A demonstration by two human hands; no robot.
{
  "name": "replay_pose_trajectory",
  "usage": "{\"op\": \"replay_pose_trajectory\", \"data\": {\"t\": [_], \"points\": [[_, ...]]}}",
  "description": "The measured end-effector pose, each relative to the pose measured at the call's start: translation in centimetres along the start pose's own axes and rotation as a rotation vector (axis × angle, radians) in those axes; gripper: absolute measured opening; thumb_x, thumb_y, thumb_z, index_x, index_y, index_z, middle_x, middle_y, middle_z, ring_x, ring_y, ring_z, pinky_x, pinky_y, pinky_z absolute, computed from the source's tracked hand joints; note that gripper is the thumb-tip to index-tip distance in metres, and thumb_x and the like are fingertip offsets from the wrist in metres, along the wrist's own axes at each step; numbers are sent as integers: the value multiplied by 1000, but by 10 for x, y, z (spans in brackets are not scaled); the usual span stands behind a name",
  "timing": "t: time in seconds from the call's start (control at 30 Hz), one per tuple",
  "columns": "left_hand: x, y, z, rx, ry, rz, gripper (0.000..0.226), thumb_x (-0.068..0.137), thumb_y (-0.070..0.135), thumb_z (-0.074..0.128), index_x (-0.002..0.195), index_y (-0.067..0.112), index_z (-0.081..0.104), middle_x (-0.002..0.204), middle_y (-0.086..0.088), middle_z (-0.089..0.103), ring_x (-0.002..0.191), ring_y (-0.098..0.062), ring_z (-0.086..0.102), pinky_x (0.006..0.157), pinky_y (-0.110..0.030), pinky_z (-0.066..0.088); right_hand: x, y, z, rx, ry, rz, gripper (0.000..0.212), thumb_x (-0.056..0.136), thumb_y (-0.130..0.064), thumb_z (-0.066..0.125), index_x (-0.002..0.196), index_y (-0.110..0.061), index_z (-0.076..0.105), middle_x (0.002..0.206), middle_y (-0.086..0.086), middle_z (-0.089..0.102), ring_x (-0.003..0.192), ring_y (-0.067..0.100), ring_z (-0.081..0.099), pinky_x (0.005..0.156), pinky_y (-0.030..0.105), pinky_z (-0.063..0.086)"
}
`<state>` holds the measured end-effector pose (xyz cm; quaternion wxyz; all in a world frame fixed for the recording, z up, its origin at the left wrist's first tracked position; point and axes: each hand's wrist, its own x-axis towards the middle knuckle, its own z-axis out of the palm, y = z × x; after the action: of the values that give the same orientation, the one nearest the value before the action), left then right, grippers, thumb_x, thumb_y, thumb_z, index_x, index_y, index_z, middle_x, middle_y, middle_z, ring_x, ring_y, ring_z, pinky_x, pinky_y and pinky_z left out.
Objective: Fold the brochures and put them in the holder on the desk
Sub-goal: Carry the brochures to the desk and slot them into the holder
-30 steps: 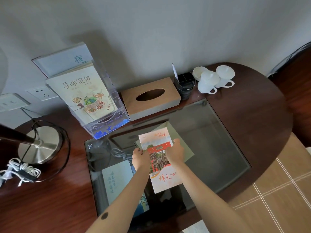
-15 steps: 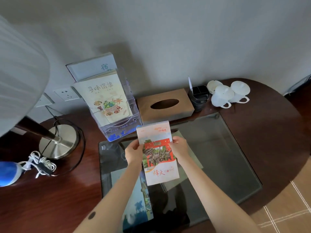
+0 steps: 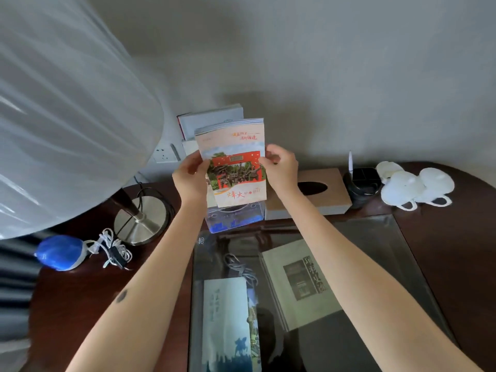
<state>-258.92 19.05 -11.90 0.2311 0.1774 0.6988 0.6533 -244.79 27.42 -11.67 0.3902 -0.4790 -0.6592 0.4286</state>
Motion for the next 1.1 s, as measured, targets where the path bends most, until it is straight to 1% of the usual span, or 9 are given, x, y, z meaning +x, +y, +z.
{"op": "replay_pose_trajectory", "data": {"t": [0.1, 0.33, 0.43, 0.6, 0.7, 0.8, 0.87, 1.03, 1.1], "points": [[11, 5, -6, -34, 37, 22, 22, 84, 1, 60, 93, 19, 68, 92, 0, 69, 85, -12, 64, 83, -24, 52, 15, -11, 12, -2, -28, -23, 22, 87, -2, 58, 107, -2, 66, 103, 11, 70, 85, 12, 59, 66, 10, 46], [24, -13, -21, 13, 102, -16, 21, 84, -1, 60, 99, 10, 68, 93, -1, 68, 79, -9, 61, 78, -19, 51, 14, 1, 39, -52, -98, -35, 16, 86, -1, 59, 99, -2, 69, 99, 12, 71, 85, 17, 63, 75, 26, 52], [24, -26, -25, 36, 90, -27, 21, 84, -3, 59, 95, 12, 68, 91, -1, 67, 73, -1, 60, 71, -11, 49, 11, 13, 47, -81, -116, -19, 14, 86, -1, 60, 97, -1, 69, 97, 12, 71, 85, 17, 63, 76, 24, 49], [21, -50, -27, 114, 93, -91, 25, 83, -3, 60, 103, 8, 68, 92, -2, 67, 82, -11, 60, 82, -24, 50, 6, 35, 54, -141, -143, 34, 15, 86, -2, 59, 97, -4, 70, 98, 11, 71, 82, 13, 60, 74, 19, 45], [20, -58, -25, 167, 89, -100, 25, 82, -3, 60, 102, 10, 69, 91, -1, 67, 81, -11, 60, 78, -22, 48, 3, 46, 57, -147, -145, 76, 15, 86, -1, 59, 98, -4, 67, 99, 11, 70, 88, 17, 62, 74, 20, 46], [17, -65, -22, 233, 111, -96, 25, 82, -2, 60, 101, 11, 67, 88, 2, 66, 78, -11, 60, 75, -23, 46, 1, 56, 59, -144, -131, 103, 15, 86, -3, 60, 101, -4, 63, 100, 10, 68, 88, 14, 60, 70, 15, 44], [15, -68, -22, 293, 125, -81, 22, 82, 0, 60, 100, 11, 66, 86, 4, 65, 79, -11, 59, 74, -23, 43, 1, 60, 62, -143, -113, 110, 14, 85, -3, 62, 99, -3, 60, 99, 10, 68, 85, 11, 59, 72, 17, 45], [8, -71, -19, 339, 161, -14, 15, 82, 4, 61, 93, 12, 67, 83, 7, 64, 75, -9, 59, 62, -11, 39, -1, 66, 63, -147, -71, 103, 10, 84, -6, 65, 93, -2, 61, 96, 11, 68, 84, 11, 59, 74, 19, 47], [6, -72, -17, 368, 175, 7, 14, 83, 7, 62, 95, 12, 68, 88, 5, 62, 77, -9, 58, 62, -10, 38, -1, 66, 63, -144, -64, 102, 10, 84, -6, 65, 92, -2, 62, 96, 11, 69, 85, 13, 62, 76, 22, 50]]}}
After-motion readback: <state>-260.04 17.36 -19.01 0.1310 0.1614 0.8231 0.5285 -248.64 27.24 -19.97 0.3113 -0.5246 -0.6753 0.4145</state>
